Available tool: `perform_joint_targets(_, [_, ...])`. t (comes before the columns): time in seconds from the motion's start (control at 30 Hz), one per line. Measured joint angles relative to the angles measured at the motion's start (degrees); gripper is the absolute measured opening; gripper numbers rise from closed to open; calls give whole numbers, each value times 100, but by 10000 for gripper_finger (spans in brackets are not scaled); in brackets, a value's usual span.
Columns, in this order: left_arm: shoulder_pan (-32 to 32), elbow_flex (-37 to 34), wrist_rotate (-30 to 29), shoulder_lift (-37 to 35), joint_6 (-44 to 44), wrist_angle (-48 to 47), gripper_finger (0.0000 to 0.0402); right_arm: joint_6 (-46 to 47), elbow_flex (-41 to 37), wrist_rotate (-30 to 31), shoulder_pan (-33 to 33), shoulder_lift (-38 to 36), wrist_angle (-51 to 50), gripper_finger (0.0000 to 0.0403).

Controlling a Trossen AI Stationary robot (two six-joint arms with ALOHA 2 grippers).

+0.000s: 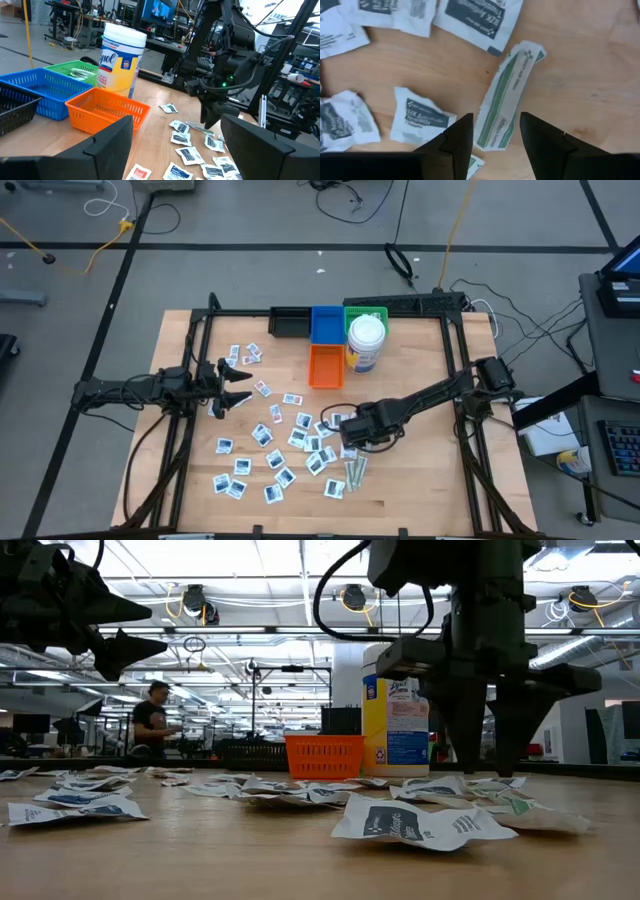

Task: Pick & Place First Aid Supplies
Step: Put the green bandage pack into the green bin

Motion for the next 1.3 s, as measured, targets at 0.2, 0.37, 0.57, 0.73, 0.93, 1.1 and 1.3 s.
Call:
perform_joint_targets(0.2, [0, 0, 0, 0, 0, 0, 306, 13, -208, -5, 0, 0, 85, 155])
perform_joint_targets(0.37, [0, 0, 0, 0, 1, -2, 306, 9, -303, -8, 0, 0, 288, 154])
perform_joint_targets(0.57, [0, 0, 0, -1, 1, -1, 306, 31, -473, -61, 0, -11, 599, 105])
perform_joint_targets(0.73, [0, 1, 0, 0, 0, -2, 306, 14, -488, -145, -3, -11, 629, 31])
perform_joint_targets(0.93, [0, 0, 1, -1, 2, -1, 305, -173, -488, -164, -10, -11, 709, 10])
perform_joint_targets(1.1, [0, 1, 2, -2, 0, 0, 306, -747, -468, -186, -191, -289, 528, 3])
perform_joint_targets(1.3, [0, -1, 2, -2, 0, -2, 306, -1600, -461, -317, -526, -792, -149, 2])
